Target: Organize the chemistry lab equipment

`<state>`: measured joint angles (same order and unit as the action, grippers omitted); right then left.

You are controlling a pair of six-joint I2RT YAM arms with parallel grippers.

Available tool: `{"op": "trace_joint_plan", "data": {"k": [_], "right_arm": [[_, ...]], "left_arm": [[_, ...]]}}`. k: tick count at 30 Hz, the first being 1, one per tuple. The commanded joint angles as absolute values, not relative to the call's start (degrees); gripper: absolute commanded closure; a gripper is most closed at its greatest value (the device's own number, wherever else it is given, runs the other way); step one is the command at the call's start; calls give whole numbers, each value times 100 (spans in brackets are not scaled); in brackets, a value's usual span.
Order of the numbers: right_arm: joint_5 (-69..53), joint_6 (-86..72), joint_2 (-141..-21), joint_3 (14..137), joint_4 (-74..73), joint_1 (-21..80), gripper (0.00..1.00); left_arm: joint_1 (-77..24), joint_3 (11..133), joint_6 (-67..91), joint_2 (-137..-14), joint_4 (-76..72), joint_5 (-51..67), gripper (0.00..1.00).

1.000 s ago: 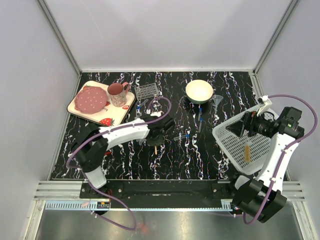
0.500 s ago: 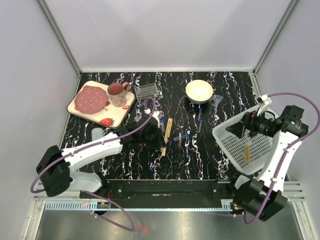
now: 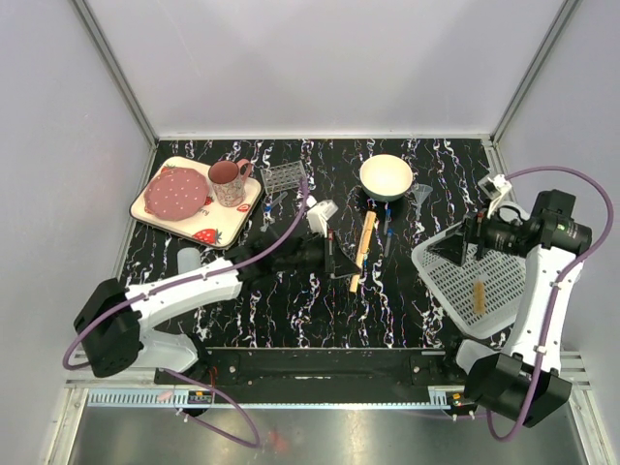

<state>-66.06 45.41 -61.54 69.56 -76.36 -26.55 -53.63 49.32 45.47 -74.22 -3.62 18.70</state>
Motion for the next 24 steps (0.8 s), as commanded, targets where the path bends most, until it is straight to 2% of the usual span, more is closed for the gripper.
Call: {"op": "trace_joint_plan", "data": {"k": [1,10,17,24], "right_arm": [[-6838,3737,-6126,7093,-7604,-2146,7],[-6996,2418,-6187,6970,-6733,-1547,7],[-7233,1224,-6231,6715,-5873,-1406,8],[-7128,695,-6196,6548,-5450,-1213,9]], "left_arm": [[-5510,5492,4588,-7786,-1002,2057,100],[-5827,6152,4570,-8297,-1011,1811,100],[-6055,6538,4570,-8525,-791,1276,100],[-6301,6925,4579,-8727,-291,563,100]]}}
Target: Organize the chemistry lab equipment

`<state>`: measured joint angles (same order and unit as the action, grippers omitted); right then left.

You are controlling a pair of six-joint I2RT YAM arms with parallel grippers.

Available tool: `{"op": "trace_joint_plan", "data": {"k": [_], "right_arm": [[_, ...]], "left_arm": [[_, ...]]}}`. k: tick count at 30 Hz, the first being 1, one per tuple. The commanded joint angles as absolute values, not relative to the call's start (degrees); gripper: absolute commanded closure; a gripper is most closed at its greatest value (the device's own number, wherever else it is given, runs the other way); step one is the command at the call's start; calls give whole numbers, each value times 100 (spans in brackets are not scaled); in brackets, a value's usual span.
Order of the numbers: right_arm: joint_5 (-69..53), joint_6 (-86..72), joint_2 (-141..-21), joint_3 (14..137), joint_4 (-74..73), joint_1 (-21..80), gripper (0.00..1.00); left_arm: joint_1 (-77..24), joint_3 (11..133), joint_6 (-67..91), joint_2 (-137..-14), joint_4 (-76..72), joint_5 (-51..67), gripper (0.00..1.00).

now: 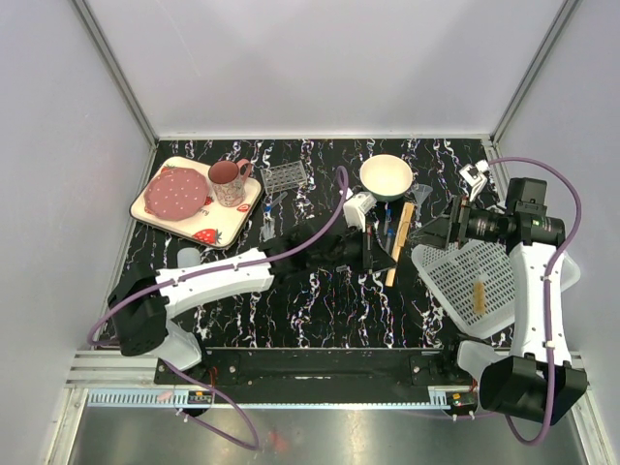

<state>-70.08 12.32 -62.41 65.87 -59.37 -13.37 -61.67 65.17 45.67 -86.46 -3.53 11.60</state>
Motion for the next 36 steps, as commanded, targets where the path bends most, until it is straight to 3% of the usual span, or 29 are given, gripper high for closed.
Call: {"op": "trace_joint_plan", "data": {"k": [1,11,29,36], "right_arm": [[-7102,642,-6161,6513,-5406,-1195,9],[-6250,-851,-5801,6091,-3992,-914,14],[-5819,-1494,-5950,5933,-3551,-545,58],[-5739,-1485,-6047,5871,-3498,-519,65]], "left_arm": [[-6328,6961,4597,-8745,-255,493,100],[-6750,7716,4676,-9105,597,-755,100],[-6970,8446,4825,-9501,1336,-1380,100],[-7005,8613,4764,-9562,1433,-1406,100]]}}
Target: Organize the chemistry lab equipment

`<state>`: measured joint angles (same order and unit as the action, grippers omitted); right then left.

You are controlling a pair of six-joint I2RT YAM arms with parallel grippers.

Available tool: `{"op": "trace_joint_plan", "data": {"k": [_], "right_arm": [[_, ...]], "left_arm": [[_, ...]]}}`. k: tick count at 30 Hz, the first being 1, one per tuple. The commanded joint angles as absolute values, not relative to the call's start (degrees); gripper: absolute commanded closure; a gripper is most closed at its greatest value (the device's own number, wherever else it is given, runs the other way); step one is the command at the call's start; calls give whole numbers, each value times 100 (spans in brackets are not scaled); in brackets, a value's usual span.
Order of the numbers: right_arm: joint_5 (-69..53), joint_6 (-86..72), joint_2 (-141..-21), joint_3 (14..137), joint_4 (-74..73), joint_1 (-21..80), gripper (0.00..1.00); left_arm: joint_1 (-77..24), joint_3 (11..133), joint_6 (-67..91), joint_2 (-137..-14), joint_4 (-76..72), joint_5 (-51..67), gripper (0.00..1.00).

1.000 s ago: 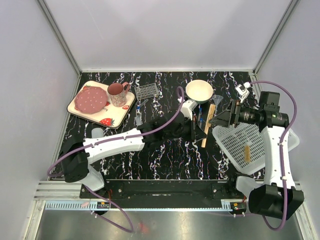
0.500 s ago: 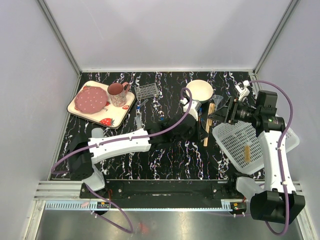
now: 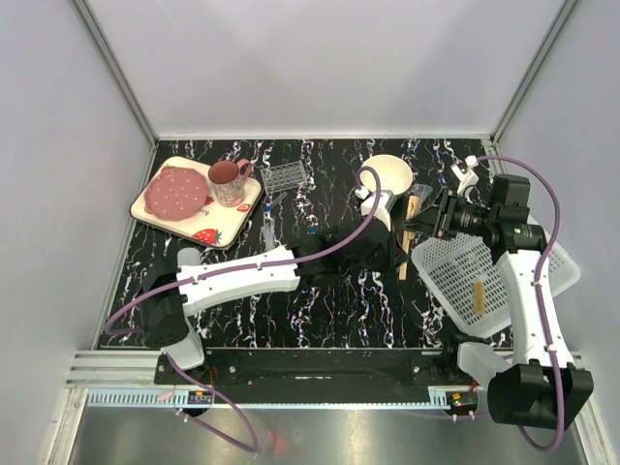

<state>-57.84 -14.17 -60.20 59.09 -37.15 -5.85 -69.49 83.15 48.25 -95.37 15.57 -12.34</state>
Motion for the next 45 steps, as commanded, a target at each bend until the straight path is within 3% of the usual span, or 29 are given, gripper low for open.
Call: {"op": "trace_joint_plan", "data": {"k": [1,5,11,14,18,19,22,25,29,35,45], "right_arm": [[-5722,-1503,-6090,5871,-3489,-510,65],[-5695,-1494,-6179,5889,-3498,-501,67],[-5678,-1380,-6074,5854,-3524,-501,93],[-5678,-1354,-5942,5818,-3524,-501,98],[-5678,-1266,-5766,5810,-3542,-510,99],[-5669,-1222,-5722,5810,-3551,-518,100],[-5756,-1108,-5590,5783,-3594,-606,100],[-5845,-1002,-5467,5757,-3630,-729,100],[-5889,-923,-5335,5757,-3639,-957,100],[-6073,-765,-5159,5730,-3656,-1370,100],[-6013,-379,-5097,5844,-3805,-1951,100]], "left_arm": [[-7014,8613,4764,-9571,1433,-1415,100],[-7022,8666,4746,-9615,1415,-1389,100],[-7022,8816,4702,-9703,1371,-1169,100],[-7022,8745,4720,-9624,1293,-1134,98],[-7022,8430,4658,-9387,941,-1046,78],[-7022,8229,4615,-9239,827,-1020,66],[-7022,7849,4518,-8940,440,-1028,43],[-7022,7603,4404,-8694,317,-1081,25],[-7005,7261,4263,-8368,255,-1186,13],[-6821,6487,4184,-7595,237,-1380,1],[-6153,4889,4227,-6039,465,-1134,1]]}}
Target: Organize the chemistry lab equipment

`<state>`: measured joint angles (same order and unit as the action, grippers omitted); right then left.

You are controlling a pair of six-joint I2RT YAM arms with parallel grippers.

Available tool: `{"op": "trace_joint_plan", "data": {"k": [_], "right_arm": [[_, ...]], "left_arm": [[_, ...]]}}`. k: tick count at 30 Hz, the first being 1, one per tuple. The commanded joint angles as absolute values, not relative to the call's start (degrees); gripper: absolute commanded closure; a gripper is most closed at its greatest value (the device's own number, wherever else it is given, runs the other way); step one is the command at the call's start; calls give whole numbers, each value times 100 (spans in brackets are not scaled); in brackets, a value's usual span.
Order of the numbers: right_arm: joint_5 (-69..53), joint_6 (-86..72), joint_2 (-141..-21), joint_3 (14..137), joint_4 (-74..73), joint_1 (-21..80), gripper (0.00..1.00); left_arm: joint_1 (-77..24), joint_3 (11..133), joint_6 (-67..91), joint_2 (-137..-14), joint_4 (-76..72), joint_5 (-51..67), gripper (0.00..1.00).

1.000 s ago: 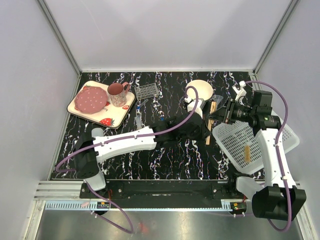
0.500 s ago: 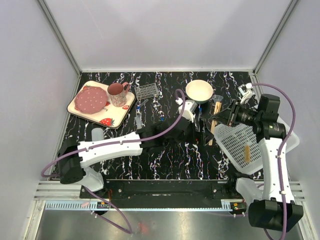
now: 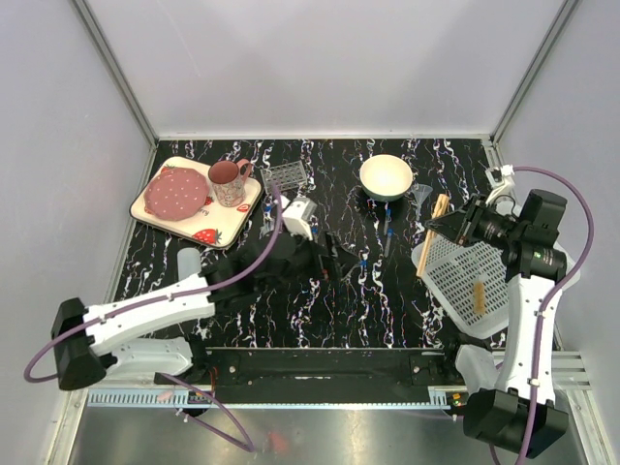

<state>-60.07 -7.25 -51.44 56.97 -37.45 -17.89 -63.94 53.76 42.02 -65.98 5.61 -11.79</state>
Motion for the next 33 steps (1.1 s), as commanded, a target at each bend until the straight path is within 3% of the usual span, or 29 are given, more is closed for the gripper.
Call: {"op": "trace_joint_plan", "data": {"k": [1,13,33], "right_arm": [[-5933,-274,-5106,5888,-3927,-1951,100],[-4553,1248,-5722,6785,-5036,-1960,100],[-3490,2697,-6047,6583,-5739,-2645,99]], "left_arm": [[-6083,4774,4254,-5760,492,-1134,1],[-5335,3701,4395,-4079,1397,-1327,1],[-5150,3454,4509,-3867,1801,-1230,1]]}}
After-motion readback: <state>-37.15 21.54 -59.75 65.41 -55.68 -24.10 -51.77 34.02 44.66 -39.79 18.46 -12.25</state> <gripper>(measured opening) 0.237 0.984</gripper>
